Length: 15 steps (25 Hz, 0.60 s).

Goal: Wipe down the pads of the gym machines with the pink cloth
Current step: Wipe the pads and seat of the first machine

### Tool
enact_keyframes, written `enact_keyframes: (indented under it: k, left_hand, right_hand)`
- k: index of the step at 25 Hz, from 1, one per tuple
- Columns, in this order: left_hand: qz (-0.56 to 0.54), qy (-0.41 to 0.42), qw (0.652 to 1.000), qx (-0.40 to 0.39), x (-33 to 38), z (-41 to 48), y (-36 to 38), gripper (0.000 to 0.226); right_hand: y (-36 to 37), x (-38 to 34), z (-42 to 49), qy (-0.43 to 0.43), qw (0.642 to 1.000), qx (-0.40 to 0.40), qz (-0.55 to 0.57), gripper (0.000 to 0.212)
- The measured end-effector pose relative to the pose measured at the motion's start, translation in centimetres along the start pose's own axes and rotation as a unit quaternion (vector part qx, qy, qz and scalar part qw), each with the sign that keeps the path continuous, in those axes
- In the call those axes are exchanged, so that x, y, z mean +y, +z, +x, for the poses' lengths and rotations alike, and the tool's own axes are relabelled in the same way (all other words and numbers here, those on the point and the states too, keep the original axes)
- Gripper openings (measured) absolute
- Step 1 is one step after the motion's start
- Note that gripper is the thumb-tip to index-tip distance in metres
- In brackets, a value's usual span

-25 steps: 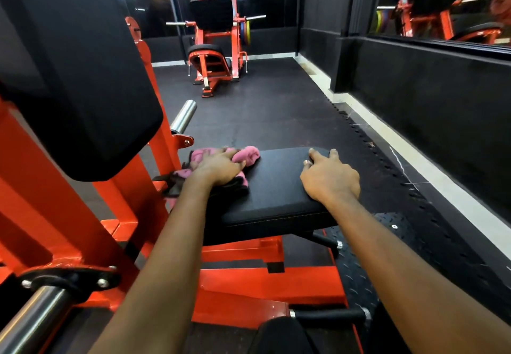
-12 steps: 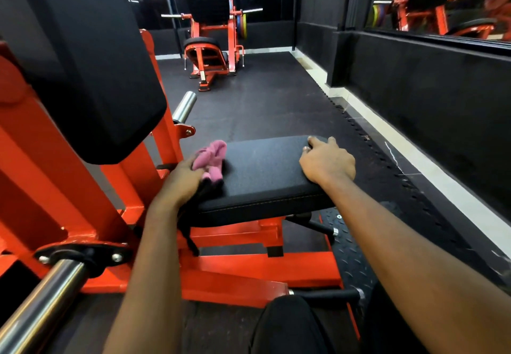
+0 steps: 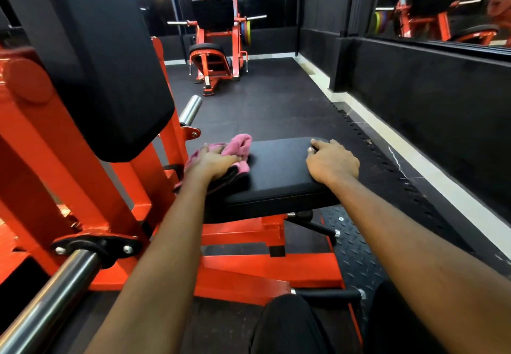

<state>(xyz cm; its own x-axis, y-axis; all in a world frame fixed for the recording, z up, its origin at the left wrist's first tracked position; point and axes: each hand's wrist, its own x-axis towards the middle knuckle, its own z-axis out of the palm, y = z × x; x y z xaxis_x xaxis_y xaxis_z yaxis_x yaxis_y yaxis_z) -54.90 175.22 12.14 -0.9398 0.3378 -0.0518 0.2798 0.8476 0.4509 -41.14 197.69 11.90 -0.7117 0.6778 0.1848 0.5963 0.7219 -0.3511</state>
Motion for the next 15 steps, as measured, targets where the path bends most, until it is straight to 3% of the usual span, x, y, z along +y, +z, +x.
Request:
enact_keyframes:
  k: [4, 7, 9, 12, 15]
  left_hand:
    - [-0.093, 0.011, 0.995, 0.033, -2.2, -5.7, -0.8, 0.068]
    - [-0.011, 0.016, 0.995, 0.099, -1.1, -10.3, 1.2, 0.05]
    - [0.021, -0.031, 0.991, 0.132, 0.6, -10.2, 2.2, 0.048]
    - [0.027, -0.053, 0.997, 0.055, 1.0, -4.3, 1.1, 0.055]
    - [-0.106, -0.067, 0.992, -0.001, -0.7, -0.2, -0.7, 0.057]
  right_hand:
    - [-0.1, -0.5, -0.2, 0.001, 1.0, -0.001, -0.013, 0.047]
    - [0.0, -0.7, -0.3, -0.002, 1.0, 0.002, -0.027, 0.047]
    - [0.2, -0.6, -0.2, -0.002, 1.0, 0.002, -0.027, 0.047]
    - [0.2, -0.6, -0.1, -0.003, 1.0, 0.01, -0.023, 0.045]
    - [-0.1, -0.3, -0.2, -0.006, 1.0, 0.016, -0.009, 0.044]
